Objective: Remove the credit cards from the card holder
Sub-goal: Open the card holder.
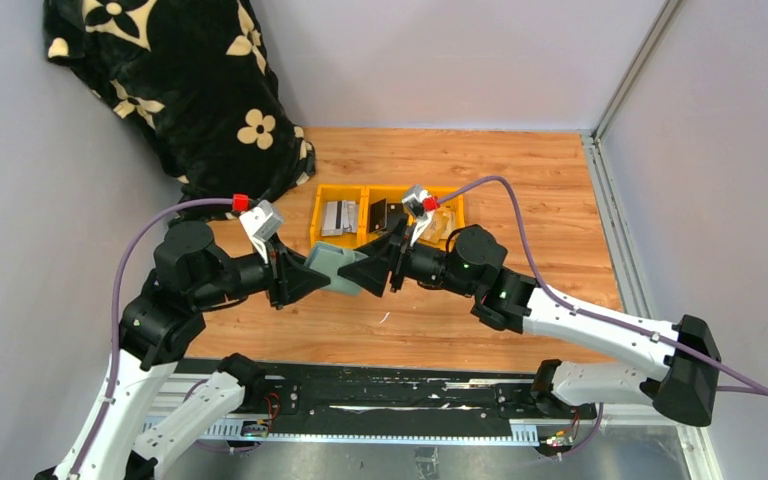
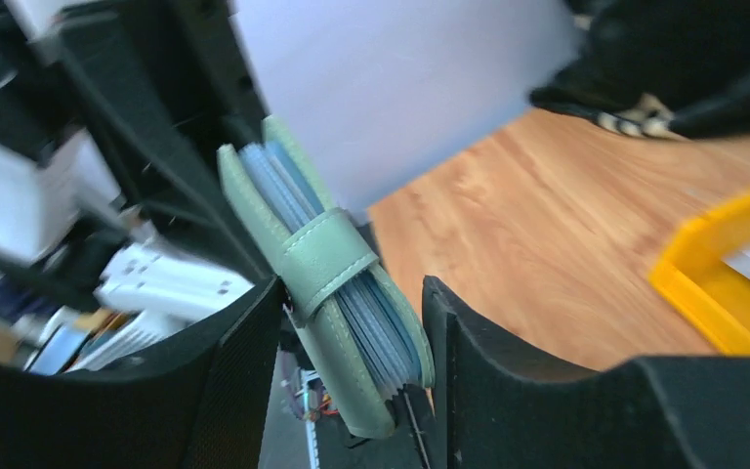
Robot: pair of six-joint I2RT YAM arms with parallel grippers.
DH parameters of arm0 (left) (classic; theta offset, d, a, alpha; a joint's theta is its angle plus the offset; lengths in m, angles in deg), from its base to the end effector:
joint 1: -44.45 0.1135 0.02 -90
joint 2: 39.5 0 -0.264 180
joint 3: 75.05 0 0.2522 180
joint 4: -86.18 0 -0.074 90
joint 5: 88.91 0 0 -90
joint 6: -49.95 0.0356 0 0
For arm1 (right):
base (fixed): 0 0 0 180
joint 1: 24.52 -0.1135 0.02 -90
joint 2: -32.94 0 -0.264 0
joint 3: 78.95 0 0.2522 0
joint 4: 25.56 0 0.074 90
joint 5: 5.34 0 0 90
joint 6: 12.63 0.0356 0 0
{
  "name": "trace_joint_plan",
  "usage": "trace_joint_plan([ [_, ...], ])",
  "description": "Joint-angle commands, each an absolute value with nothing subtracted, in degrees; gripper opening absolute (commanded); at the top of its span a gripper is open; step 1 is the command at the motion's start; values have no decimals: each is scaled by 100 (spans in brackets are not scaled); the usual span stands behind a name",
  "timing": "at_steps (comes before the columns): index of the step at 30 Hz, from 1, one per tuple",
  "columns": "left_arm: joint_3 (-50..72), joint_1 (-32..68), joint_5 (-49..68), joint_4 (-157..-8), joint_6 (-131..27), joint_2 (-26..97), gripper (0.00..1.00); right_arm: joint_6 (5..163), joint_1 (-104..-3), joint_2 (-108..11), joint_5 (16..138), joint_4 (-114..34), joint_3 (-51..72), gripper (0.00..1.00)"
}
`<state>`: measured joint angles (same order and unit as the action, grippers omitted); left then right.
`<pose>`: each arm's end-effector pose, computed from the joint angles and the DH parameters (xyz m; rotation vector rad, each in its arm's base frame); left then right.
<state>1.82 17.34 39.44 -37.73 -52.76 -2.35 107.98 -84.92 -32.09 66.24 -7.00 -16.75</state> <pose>0.0801 -0.0658 0.4054 0.7195 1.7999 -1.0915 0.1207 0.2353 0.3696 -0.6738 1.3235 1.5329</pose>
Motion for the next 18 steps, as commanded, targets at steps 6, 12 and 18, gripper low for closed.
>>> trace_joint_plan([
  [6,-485,1729,1269,-4154,-5124,-776,0,10492,-9608,-3333,11636,-3911,39,56],
  [12,-619,1729,1111,-4239,-5109,-730,0,10586,-9975,-4093,12346,-4600,799,56],
  [18,-639,1734,1093,-4211,-5087,-749,0,10536,-10064,-4179,12318,-4389,880,59],
])
